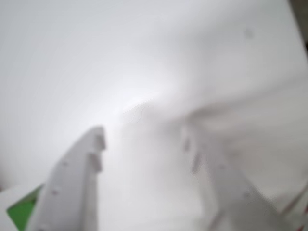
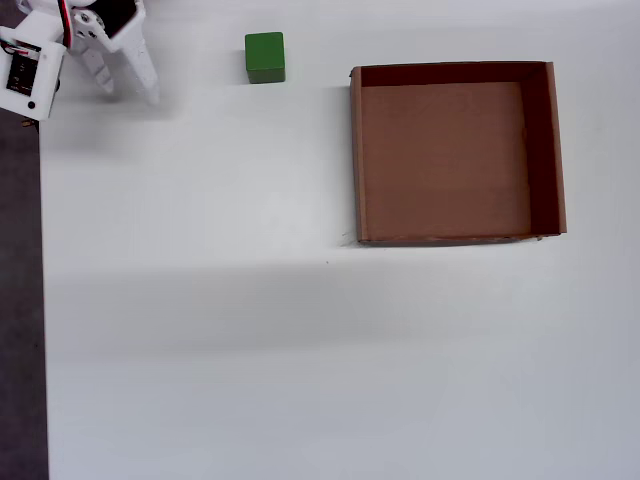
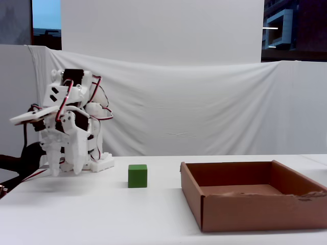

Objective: Grasp a green cube and put it in a box.

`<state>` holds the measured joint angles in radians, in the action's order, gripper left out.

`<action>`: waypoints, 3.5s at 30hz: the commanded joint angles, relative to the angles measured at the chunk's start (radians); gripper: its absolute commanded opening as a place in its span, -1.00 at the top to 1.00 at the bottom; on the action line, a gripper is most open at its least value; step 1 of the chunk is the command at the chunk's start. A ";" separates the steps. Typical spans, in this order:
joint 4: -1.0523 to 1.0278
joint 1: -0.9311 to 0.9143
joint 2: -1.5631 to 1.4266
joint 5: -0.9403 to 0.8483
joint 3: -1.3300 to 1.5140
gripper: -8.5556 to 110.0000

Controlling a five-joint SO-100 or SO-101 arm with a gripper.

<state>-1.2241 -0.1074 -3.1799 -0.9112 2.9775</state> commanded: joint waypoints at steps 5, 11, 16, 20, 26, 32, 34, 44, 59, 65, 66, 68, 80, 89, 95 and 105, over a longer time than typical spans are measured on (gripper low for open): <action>-0.003 -0.006 -0.005 0.018 -0.006 0.49; -0.003 -0.006 -0.005 0.018 -0.006 0.49; -0.003 -0.006 -0.005 0.018 -0.006 0.49; -0.003 -0.006 -0.005 0.018 -0.006 0.49; -0.003 -0.006 -0.005 0.018 -0.006 0.49; -0.003 -0.006 -0.005 0.018 -0.006 0.49; -0.003 -0.006 -0.005 0.020 -0.006 0.49; -0.003 -0.054 -0.005 0.020 -0.006 0.49; 0.178 0.224 0.003 -0.051 -0.025 0.48; 0.163 0.337 0.187 -0.147 -0.198 0.48; 0.156 0.354 0.233 -0.158 -0.241 0.48; 0.138 0.387 0.316 -0.210 -0.316 0.48; 0.196 0.506 0.454 -0.129 -0.426 0.48; 0.023 0.568 0.554 0.066 -0.520 0.48; 0.028 0.612 0.620 0.160 -0.520 0.48; 0.038 0.719 0.834 0.293 -0.603 0.48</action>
<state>-1.1950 0.5921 -2.3731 -0.6381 2.4329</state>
